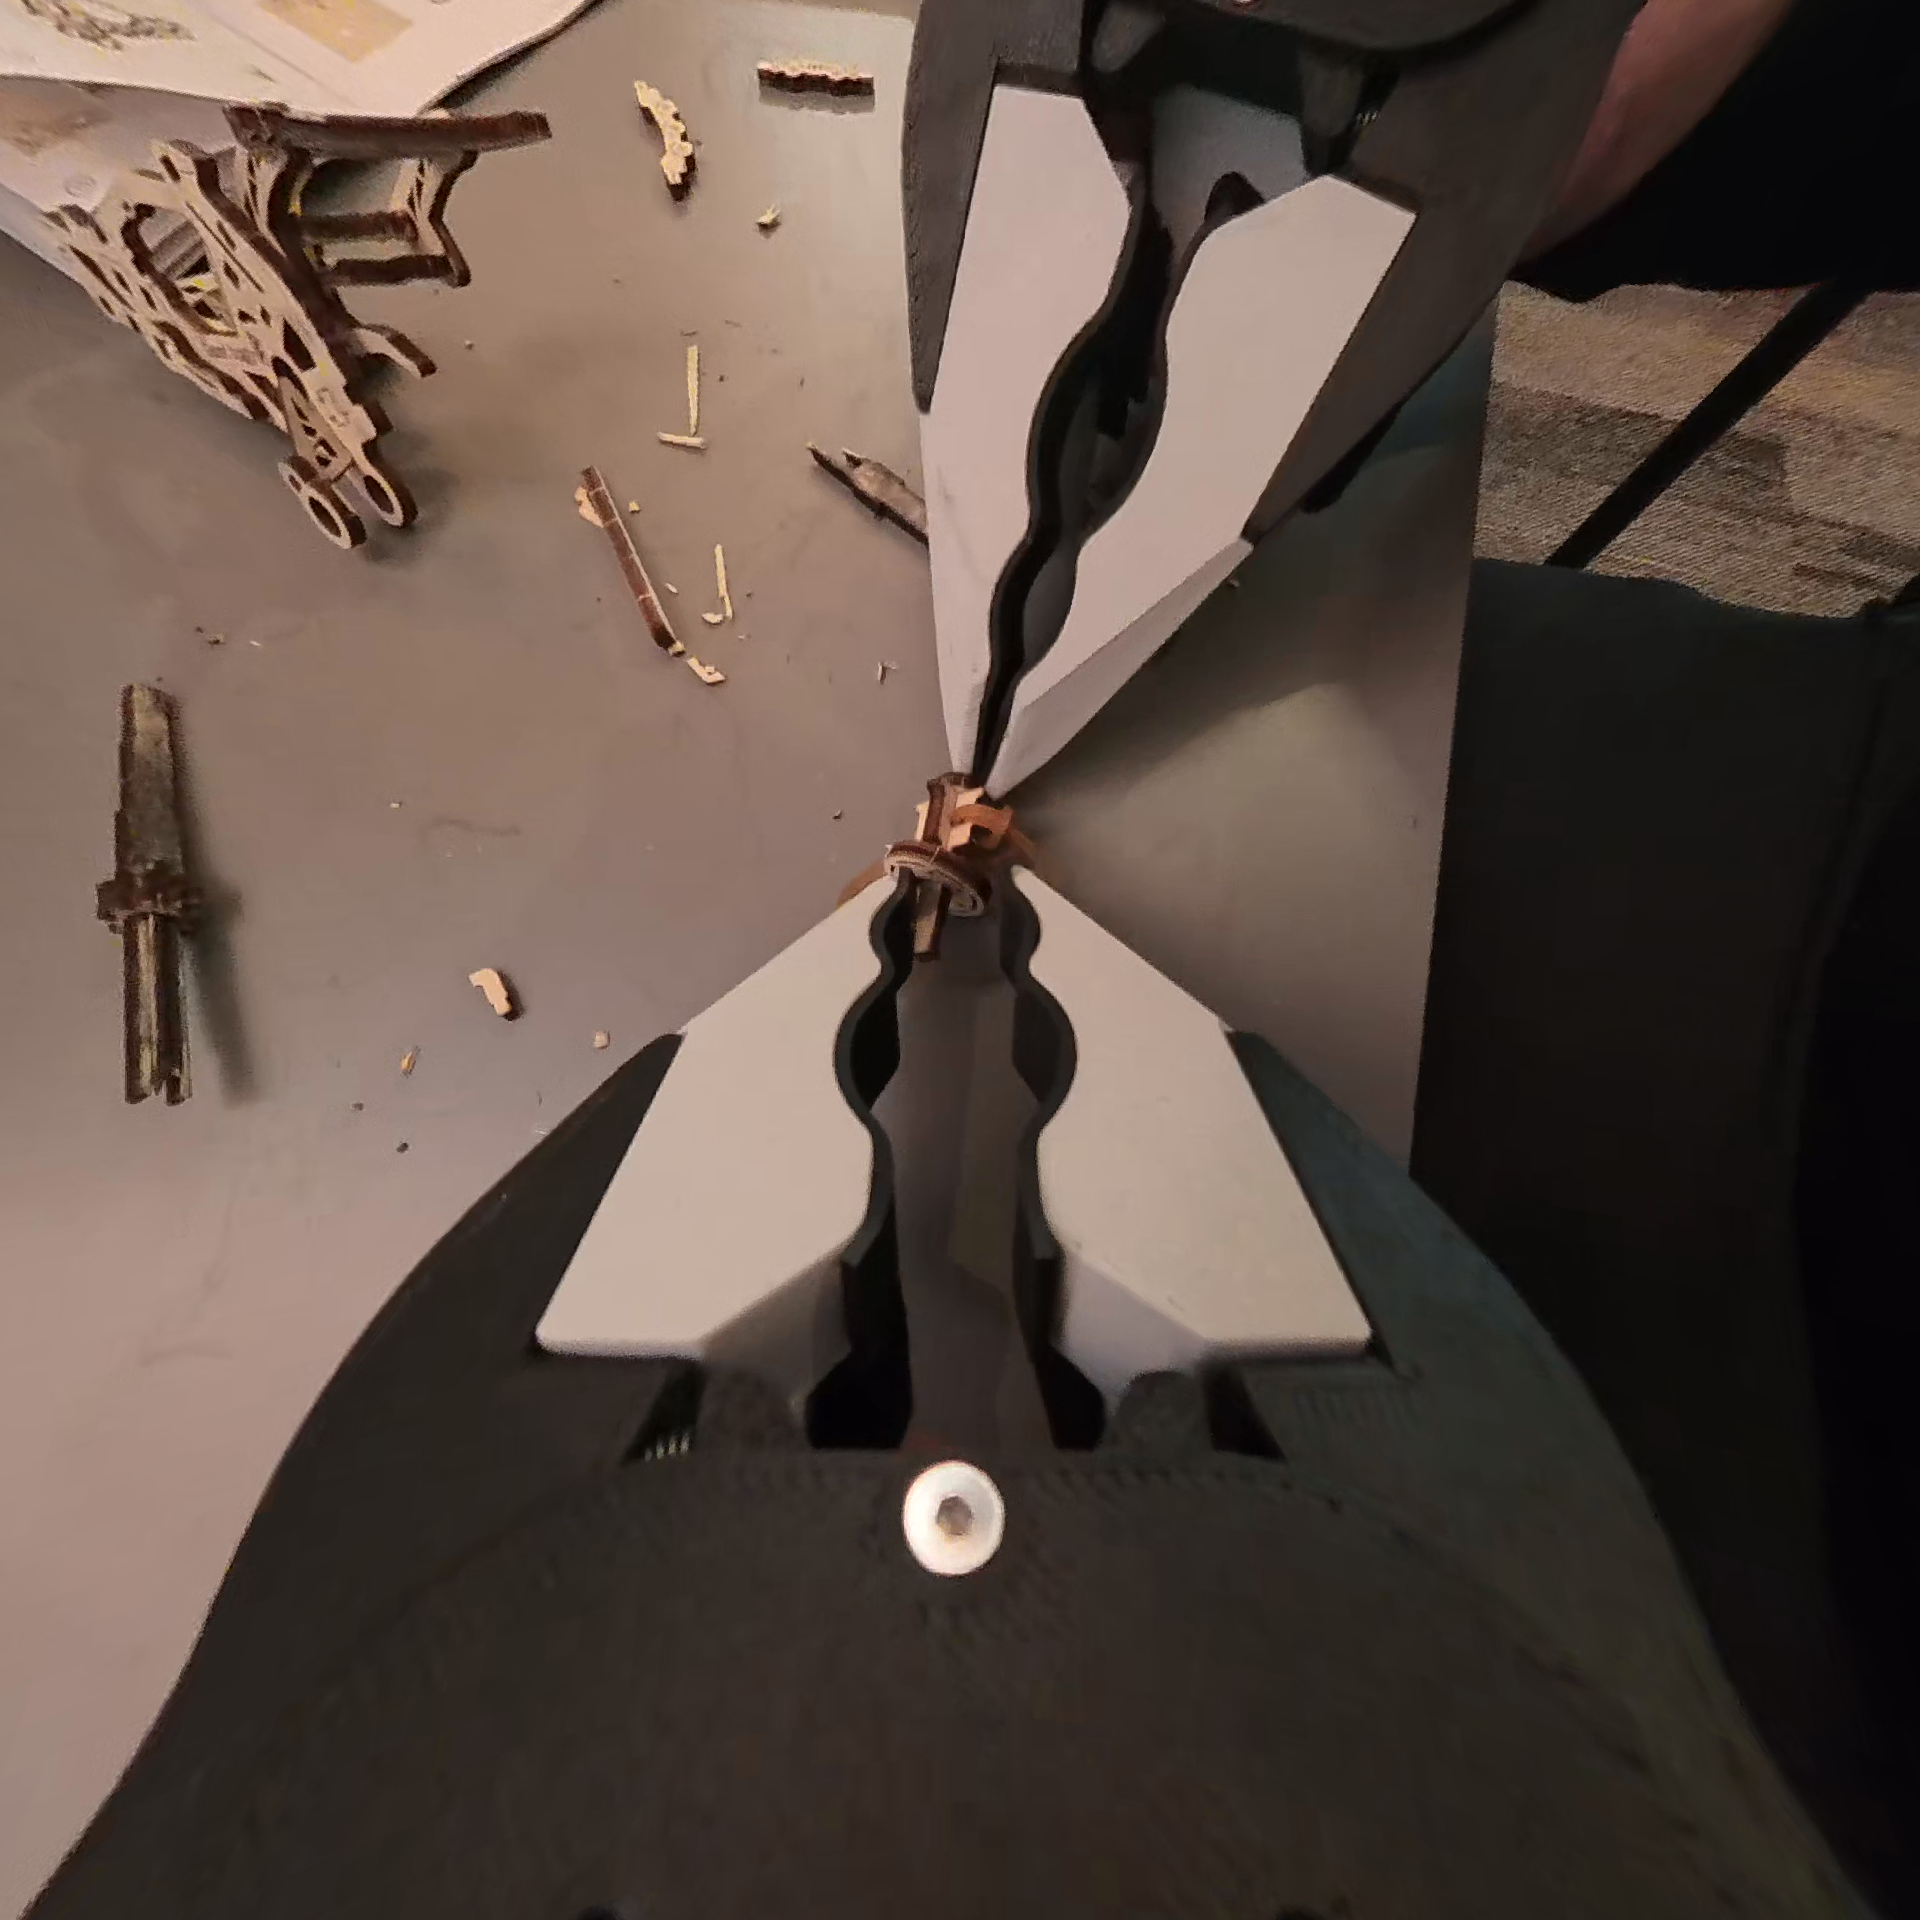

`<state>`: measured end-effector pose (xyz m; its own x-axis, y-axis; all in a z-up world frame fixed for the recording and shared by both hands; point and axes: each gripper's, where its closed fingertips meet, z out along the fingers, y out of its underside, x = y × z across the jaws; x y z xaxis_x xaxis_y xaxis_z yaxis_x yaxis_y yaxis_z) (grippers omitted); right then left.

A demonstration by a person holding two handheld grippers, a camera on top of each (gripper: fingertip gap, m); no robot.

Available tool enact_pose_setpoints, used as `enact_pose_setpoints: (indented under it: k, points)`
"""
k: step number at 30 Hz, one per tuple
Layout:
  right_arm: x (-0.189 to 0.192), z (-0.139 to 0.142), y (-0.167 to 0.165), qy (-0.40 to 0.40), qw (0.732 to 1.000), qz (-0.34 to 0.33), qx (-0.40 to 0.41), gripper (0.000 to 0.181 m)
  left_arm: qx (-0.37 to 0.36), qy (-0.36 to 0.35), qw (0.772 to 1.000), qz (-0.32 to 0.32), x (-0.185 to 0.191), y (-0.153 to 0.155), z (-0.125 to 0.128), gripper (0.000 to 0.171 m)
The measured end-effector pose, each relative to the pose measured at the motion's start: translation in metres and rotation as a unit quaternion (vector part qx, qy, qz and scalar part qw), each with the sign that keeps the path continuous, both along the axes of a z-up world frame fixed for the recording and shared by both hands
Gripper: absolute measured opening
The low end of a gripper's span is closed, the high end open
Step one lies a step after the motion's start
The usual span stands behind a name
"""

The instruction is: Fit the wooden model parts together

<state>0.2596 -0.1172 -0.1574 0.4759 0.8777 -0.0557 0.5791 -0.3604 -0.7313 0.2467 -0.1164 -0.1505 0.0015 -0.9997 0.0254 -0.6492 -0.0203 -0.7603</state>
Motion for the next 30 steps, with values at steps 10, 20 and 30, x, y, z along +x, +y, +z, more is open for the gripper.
enact_pose_setpoints:
  k: [10,20,30]
  points:
    - [0.001,0.005,0.001,0.021,1.0,0.002,-0.015,0.0,-0.027,-0.013,1.0,0.0,-0.006,0.005,0.005,0.012]
    - [-0.006,0.005,0.005,0.02,1.0,0.005,-0.019,0.0,-0.02,0.013,0.999,-0.023,-0.009,0.004,-0.002,0.012]
    - [-0.017,0.006,0.002,0.031,0.999,0.015,-0.018,0.0,-0.016,0.018,0.999,0.027,-0.009,0.012,-0.006,0.015]
